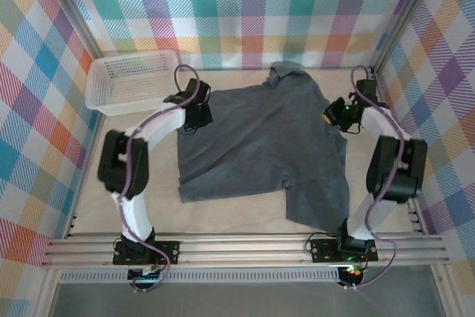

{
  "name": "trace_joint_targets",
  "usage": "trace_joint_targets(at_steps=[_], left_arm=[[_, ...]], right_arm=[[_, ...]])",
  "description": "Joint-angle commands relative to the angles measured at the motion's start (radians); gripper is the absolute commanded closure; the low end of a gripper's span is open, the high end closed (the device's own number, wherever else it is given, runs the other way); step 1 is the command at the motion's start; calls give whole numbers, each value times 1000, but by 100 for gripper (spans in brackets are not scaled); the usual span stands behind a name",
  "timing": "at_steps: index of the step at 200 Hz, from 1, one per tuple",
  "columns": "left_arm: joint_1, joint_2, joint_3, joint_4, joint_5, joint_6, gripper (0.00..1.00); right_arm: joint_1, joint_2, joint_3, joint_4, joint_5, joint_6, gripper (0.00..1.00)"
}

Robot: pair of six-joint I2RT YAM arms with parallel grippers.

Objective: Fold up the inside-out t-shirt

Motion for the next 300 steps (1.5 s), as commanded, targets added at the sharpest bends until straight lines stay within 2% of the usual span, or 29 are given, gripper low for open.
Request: trace_joint_targets(at_steps=[1, 25, 70, 103, 124, 147, 160, 173, 185, 199, 205, 216, 247, 254, 269, 300], left_arm=[[10, 142, 159, -100, -170, -24, 100], [17, 288, 306, -137, -207, -42, 100], [30, 494, 509, -155, -170, -36, 100], [50, 605, 664, -135, -136, 2, 100], [67, 682, 820, -155, -62, 46, 100], [72, 688, 877, -156, -6, 62, 100], [72, 640, 848, -126, 40, 62, 100], [69, 562, 796, -91, 86, 56, 100], [63, 467, 735, -59, 124, 58, 93], [50, 334, 636, -23, 167, 58, 85], [42, 274, 581, 3, 183, 58, 81], [25, 152, 470, 52, 206, 58, 75], [-21, -176, 133, 107, 203, 76, 68], [-27, -238, 49, 125, 198, 76, 68], [-30, -394, -142, 161, 182, 74, 68], [-30, -583, -388, 112, 162, 66, 67]], right_arm=[[9, 83, 57, -63, 16, 1, 100], [7, 133, 42, -54, 64, 40, 100], [4, 206, 39, -122, 139, 48, 100], [-18, 162, -74, -96, 214, 119, 100], [-24, 153, -128, -8, 174, 112, 100], [-21, 227, -12, -27, 40, 50, 100], [-21, 233, 51, -60, 7, 46, 100], [-22, 169, 77, -68, 17, 42, 100], [-24, 77, 75, -78, 56, 27, 100], [-31, -35, 72, -129, 131, -20, 80], [-36, -87, 58, -156, 178, -36, 75], [-49, -188, -3, -184, 263, -51, 69], [-119, -493, -306, -189, 399, 6, 66], [-137, -549, -388, -168, 396, 12, 65], [-169, -621, -511, -142, 389, -1, 54], [-203, -569, -589, -81, 218, -133, 56]])
